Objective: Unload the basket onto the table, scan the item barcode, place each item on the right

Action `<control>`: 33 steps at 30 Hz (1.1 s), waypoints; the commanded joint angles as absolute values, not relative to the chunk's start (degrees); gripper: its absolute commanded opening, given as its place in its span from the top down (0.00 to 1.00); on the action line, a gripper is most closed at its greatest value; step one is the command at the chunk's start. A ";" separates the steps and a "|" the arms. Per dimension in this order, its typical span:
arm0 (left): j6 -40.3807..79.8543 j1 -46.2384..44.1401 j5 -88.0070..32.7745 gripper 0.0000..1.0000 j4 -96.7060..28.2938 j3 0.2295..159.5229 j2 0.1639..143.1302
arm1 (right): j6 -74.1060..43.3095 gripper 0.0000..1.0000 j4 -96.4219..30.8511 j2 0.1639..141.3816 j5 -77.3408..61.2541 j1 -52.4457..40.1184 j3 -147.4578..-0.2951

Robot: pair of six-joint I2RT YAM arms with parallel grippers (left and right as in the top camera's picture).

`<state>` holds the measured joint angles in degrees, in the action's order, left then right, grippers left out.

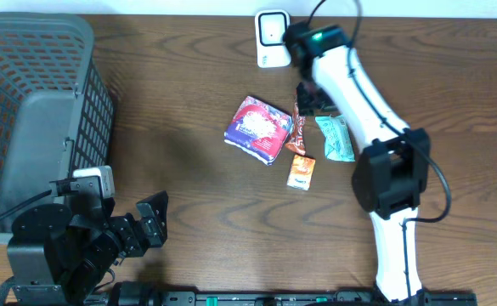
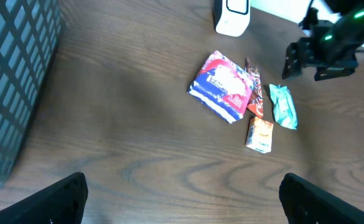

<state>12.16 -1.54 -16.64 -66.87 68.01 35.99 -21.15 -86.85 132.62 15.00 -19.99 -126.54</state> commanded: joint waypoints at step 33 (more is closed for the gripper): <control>12.08 -1.30 -17.50 0.02 -66.87 68.86 36.05 | -10.68 0.99 -79.15 131.31 -9.54 -10.70 -110.89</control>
